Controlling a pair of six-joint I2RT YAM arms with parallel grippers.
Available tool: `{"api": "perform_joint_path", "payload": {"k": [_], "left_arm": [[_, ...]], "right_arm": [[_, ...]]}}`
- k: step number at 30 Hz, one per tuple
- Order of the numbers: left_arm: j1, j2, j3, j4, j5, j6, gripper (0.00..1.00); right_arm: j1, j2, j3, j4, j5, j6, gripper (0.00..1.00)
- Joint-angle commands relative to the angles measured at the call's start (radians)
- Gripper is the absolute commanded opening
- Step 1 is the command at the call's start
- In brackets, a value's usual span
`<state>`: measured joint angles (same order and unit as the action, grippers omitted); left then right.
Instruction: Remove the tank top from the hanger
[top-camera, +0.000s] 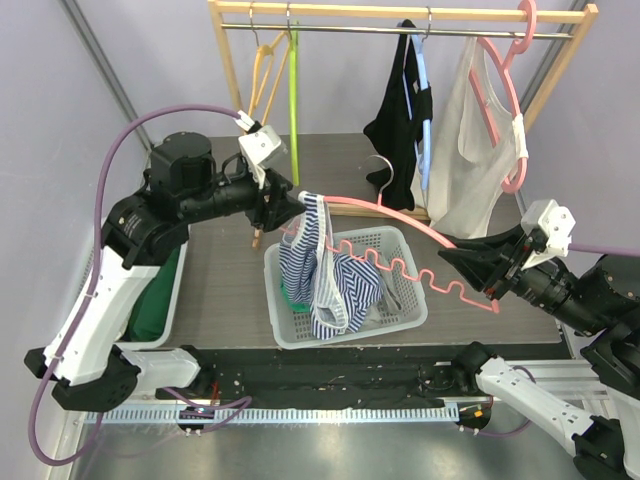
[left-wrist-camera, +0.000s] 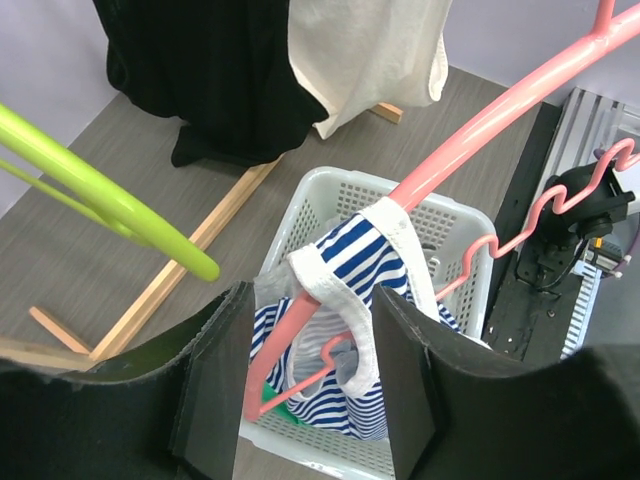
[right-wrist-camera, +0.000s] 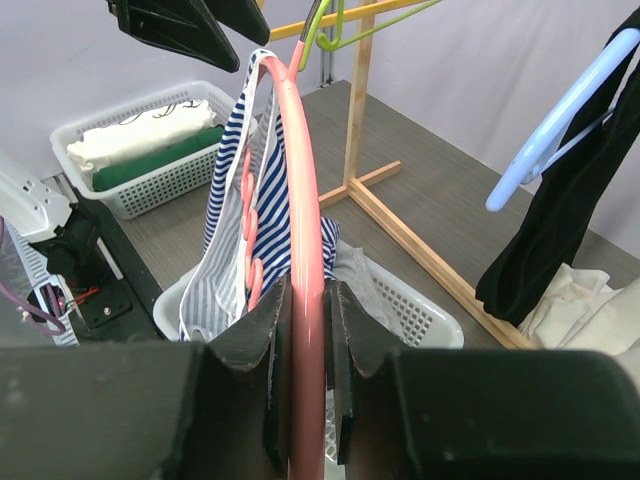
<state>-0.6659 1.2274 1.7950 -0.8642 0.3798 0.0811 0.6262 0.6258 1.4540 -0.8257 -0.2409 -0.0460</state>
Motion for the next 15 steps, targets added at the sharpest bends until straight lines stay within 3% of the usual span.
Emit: {"api": "perform_joint_path", "payload": {"k": [1,4,7,8,11,15], "left_arm": [[-0.003,0.017,0.035,0.042,0.044,-0.001,0.56],[-0.003,0.029,0.050,0.044,0.083,-0.006,0.58],[-0.003,0.046,0.061,0.044,0.099,-0.023,0.39],[-0.003,0.047,0.067,0.044,0.102,-0.021,0.27],[-0.003,0.043,0.078,0.042,0.090,-0.012,0.12],[0.003,0.037,0.090,0.033,0.087,-0.001,0.01]], "right_arm": [[0.000,-0.014,0.009,0.080,0.003,0.020,0.01],[0.000,-0.017,0.005,0.079,0.002,0.021,0.01],[0.000,-0.020,0.003,0.080,0.005,0.023,0.01],[0.001,-0.021,0.003,0.077,0.005,0.024,0.01],[0.000,-0.026,0.005,0.071,0.012,0.026,0.01],[0.000,-0.032,0.005,0.059,0.014,0.031,0.01]]}}
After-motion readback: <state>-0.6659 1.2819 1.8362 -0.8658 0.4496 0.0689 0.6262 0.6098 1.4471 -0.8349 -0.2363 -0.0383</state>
